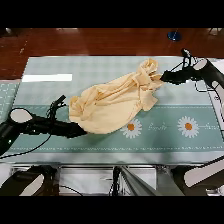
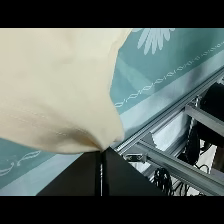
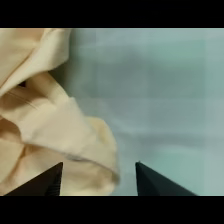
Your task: Fold the shirts.
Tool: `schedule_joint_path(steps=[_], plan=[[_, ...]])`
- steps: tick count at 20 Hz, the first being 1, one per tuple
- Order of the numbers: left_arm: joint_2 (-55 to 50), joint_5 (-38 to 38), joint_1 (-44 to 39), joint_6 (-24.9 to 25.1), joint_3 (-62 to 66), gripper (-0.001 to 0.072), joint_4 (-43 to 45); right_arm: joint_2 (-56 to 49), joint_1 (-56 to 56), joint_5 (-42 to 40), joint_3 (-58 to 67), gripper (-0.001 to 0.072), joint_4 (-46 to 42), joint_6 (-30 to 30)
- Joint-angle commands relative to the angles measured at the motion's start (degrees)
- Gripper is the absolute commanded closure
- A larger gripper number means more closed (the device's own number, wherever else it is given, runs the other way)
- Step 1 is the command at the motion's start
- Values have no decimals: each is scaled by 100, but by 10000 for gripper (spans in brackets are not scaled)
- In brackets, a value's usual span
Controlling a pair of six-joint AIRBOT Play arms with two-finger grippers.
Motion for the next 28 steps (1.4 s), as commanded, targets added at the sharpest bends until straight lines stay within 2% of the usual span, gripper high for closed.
schedule_joint_path(steps=[1,2,3,5,8,12,14,19,24,28], plan=[[2,-13,0,0,7,684,0,-203,299,-308,7,366,199,-63],[2,-15,0,0,7,685,0,-238,398,-332,7,604,199,-63],[2,-15,2,0,7,684,0,-225,463,-343,7,688,201,-66],[4,17,2,33,39,685,2,63,531,-341,7,688,195,-140],[129,212,2,374,754,687,0,1189,503,-116,7,689,192,-437],[551,807,146,496,3091,687,94,3263,378,33,7,690,35,-461],[706,855,415,496,4411,687,378,4271,251,-44,7,690,-109,-417],[1119,848,994,494,6828,687,1764,6159,-227,-125,7,690,-866,212],[1816,597,1025,485,7108,687,2756,7114,-640,87,7,690,-2048,1106],[2129,-518,1025,-140,7108,687,3794,7377,-699,1178,7,690,-3176,1659]])
